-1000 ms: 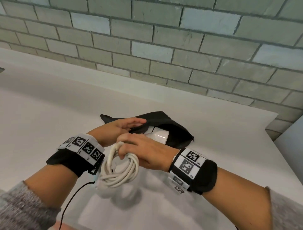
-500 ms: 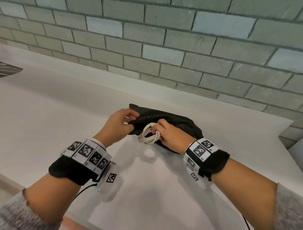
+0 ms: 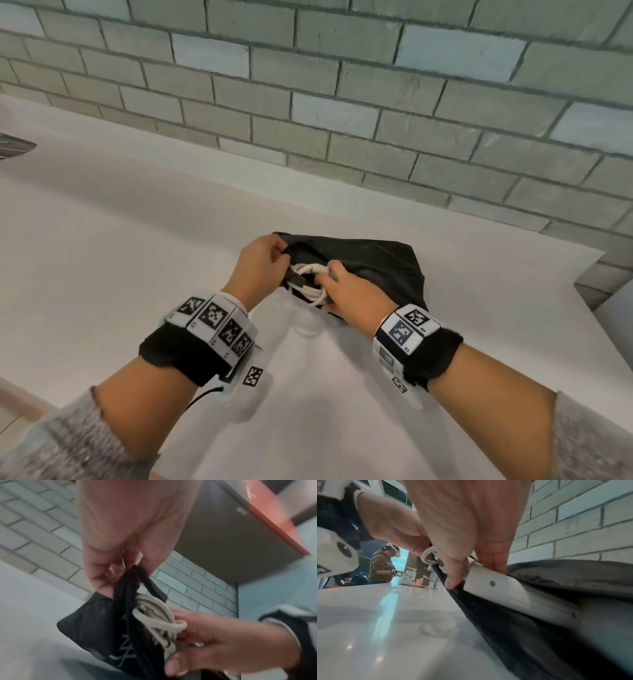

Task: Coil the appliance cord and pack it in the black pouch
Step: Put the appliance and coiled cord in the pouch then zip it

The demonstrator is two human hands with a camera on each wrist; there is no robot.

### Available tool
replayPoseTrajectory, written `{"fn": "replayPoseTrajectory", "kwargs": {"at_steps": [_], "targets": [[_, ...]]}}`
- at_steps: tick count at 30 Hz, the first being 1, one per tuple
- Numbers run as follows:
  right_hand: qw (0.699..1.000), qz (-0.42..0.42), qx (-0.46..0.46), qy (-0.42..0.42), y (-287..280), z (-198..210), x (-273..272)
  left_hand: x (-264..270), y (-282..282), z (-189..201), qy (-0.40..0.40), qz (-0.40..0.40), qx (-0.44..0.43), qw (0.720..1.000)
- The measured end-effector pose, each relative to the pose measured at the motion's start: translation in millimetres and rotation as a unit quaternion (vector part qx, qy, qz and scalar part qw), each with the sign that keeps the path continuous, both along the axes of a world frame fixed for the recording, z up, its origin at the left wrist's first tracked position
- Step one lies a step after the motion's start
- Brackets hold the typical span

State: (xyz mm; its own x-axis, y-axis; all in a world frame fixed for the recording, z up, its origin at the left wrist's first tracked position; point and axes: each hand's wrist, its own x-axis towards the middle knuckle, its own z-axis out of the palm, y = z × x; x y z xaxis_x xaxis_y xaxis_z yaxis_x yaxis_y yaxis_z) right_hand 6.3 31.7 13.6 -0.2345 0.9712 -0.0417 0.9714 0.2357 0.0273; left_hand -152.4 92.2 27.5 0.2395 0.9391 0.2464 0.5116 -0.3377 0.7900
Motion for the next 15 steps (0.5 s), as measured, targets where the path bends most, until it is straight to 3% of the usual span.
{"fn": "replayPoseTrajectory", "kwargs": {"at_steps": [3,7,12,15], "targets": [[1.0,-0.015,-0.009,-0.013,5,0,0,-1,0,-8,0.004,-0.003,-0.003,1.0],[0.994,0.024,-0.046,-0.096,1,-3,-8,-7,6,-15,-0.045,0.029,-0.045,0.998],[0.997,-0.036,-0.021,-0.059,10,1,-7,-7,-9,-11,0.059,-0.156,-0.02,0.986],[0.996,-0.082,-0.004,-0.029,13,4,-5,-11,-16,-8,0.1,-0.207,0.006,0.973]]}}
